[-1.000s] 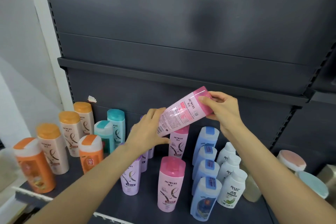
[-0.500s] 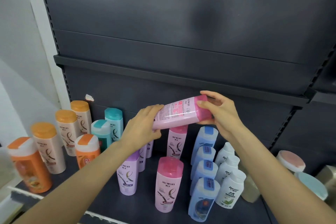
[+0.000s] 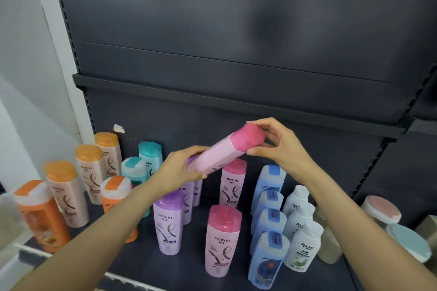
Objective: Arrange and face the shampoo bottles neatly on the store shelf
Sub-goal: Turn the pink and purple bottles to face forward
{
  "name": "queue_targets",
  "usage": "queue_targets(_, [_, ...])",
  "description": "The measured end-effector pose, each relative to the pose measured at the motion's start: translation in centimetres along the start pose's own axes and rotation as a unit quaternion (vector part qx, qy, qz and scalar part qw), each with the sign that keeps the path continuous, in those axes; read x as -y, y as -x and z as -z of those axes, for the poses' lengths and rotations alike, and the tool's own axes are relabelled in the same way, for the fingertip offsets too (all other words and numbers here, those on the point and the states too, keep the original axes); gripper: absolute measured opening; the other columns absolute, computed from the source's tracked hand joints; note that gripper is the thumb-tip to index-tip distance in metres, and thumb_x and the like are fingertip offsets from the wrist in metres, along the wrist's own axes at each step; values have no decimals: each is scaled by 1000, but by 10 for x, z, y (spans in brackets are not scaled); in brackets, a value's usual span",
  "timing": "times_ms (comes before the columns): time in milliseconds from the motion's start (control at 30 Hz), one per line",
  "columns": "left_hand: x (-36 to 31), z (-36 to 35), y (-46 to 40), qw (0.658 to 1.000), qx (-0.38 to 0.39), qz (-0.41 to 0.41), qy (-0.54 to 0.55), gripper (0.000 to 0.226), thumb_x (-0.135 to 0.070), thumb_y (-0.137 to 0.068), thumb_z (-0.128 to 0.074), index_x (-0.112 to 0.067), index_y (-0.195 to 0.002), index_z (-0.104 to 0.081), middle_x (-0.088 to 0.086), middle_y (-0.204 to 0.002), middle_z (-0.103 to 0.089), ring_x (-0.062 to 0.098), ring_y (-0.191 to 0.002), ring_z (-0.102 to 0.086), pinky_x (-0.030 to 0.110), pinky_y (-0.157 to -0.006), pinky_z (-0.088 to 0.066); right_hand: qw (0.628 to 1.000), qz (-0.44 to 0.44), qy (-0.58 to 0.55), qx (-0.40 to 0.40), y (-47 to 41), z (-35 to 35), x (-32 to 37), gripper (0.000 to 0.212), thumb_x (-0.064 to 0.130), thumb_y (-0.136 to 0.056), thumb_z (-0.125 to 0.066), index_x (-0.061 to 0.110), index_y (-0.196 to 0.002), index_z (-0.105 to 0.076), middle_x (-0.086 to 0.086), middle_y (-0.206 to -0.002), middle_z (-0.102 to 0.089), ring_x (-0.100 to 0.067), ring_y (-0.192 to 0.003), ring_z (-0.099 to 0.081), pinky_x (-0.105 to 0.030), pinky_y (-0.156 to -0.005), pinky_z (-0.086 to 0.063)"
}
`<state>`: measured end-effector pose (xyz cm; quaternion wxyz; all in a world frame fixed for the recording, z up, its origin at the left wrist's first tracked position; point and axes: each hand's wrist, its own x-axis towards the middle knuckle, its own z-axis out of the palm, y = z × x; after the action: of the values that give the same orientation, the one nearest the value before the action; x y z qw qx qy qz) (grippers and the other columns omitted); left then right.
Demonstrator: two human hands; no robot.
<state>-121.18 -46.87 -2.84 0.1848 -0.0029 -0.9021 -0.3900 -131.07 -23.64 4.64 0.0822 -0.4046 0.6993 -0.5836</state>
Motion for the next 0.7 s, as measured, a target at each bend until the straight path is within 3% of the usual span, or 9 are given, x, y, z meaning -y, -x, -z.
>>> queue_targets(167, [10,-8,3,998,43,17,48,61,-13,-73,-78,-31,-125,-53,-13,-120,-61,4,-110,-58,23,-95,-48,999,35,34,9,-5,-7,5,55,5,-68,-79,19,-118,-63,5,-116,-65,-8,-109,-60,-21,-96,-47])
queue_targets(267, [16,-8,3,997,8,35,64,51,-9,-74,-77,-33,-115,-57,-8,-113,-66,7,-103,-63,31,-95,-50,998,14,31,-44,-8,-10,0,44,6,-68,-80,20,-107,-66,0,-107,-67,-13,-96,-63,-27,-83,-56])
queue_targets(367, [16,-4,0,996,-36,34,70,36,-11,-78,-74,-30,-105,-63,-8,-103,-69,6,-97,-65,29,-92,-51,995,-39,3,-95,-12,-14,-9,38,9,-68,-81,25,-100,-67,-6,-99,-67,-11,-83,-61,-26,-66,-57])
queue_targets(500, [24,1,4,998,-32,44,-42,33,-19,-82,-72,-24,-114,-63,-5,-110,-66,9,-103,-60,20,-89,-45,990,-46,92,-101,-15,-25,-29,40,17,-64,-85,26,-99,-68,13,-89,-66,-6,-79,-60,-30,-73,-54])
queue_targets(600, [37,1,13,981,-11,49,-189,34,-26,-85,-67,-21,-118,-63,1,-118,-63,21,-107,-55,34,-92,-45,983,-70,124,-112,-14,-33,-47,42,19,-64,-85,22,-103,-68,15,-88,-65,-5,-81,-60,-25,-71,-51])
queue_targets(700, [49,1,20,961,30,60,-268,42,-32,-89,-60,-24,-130,-53,0,-132,-53,22,-119,-48,35,-99,-40,978,-91,151,-114,-12,-42,-64,43,19,-65,-85,20,-104,-68,15,-85,-64,0,-78,-59,-14,-72,-48])
